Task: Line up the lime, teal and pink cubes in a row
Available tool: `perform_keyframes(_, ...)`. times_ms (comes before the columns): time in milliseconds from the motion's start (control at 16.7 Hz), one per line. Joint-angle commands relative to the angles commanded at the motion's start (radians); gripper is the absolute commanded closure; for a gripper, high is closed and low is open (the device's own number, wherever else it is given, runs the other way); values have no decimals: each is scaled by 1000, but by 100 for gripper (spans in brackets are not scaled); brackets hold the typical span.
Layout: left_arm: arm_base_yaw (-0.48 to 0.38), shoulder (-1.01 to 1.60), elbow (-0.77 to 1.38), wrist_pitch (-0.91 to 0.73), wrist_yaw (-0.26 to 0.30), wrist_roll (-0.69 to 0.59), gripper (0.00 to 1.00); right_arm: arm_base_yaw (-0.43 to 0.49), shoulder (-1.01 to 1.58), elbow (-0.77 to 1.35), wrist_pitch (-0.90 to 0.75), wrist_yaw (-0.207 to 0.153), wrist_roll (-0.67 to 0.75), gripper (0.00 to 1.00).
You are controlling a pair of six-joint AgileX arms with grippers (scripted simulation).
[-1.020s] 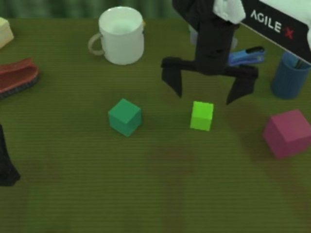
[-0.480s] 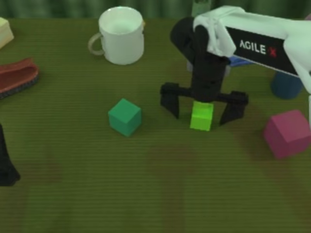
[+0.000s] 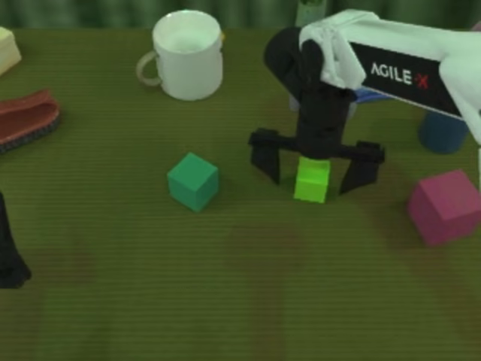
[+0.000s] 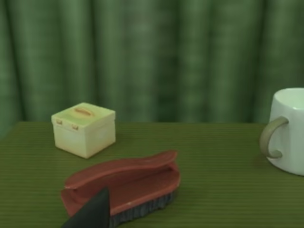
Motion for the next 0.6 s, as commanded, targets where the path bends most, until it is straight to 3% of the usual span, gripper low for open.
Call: perform_keyframes(600,0,0,0,0,0,0,0,0,0,0,0,0,0,98)
